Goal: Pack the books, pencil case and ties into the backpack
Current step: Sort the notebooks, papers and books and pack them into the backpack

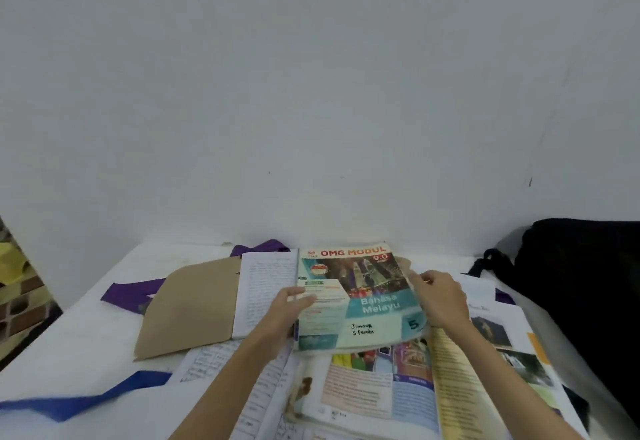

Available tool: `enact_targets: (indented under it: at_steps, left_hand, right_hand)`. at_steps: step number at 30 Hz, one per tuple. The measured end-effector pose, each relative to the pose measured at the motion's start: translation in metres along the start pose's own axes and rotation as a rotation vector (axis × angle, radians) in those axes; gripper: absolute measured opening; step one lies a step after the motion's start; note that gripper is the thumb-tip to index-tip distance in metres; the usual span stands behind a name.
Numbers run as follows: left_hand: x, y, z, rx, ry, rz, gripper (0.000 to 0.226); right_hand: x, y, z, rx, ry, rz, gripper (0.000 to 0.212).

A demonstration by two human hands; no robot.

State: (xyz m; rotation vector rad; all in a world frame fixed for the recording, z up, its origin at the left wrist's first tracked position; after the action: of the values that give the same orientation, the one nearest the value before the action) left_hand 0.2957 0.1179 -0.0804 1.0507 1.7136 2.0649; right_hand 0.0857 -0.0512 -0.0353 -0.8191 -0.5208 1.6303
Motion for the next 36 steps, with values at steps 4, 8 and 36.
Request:
enact_targets:
  at_steps: [4,8,36]
  left_hand:
    - [-0.012,-0.010,-0.003,0.101,0.078,0.108,0.046]
    - [-0.012,-0.006,-0.011,0.069,0.016,0.146,0.029]
    - [0.054,0.082,0.057,0.063,0.135,-0.362,0.033]
  right_hand:
    - [0.002,0.001,-0.014,0.085,-0.061,0.025,0.036]
    - [0.004,-0.002,-0.021,0.173,-0.111,0.041,0.032]
    - [0.033,-0.117,0.032,-0.729,-0.114,0.098,0.046]
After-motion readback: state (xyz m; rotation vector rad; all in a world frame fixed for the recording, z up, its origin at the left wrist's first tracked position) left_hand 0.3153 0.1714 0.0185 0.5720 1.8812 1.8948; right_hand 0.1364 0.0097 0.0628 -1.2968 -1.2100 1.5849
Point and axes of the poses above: each hand's wrist, its own x-axis away from the middle knuckle, its own z-axis out of the back of the hand, y = z × x, the point moved 7 cm from there along -x, towards the middle knuckle, and after that the axes turned 15 degrees about y, right-handed, at the moved point
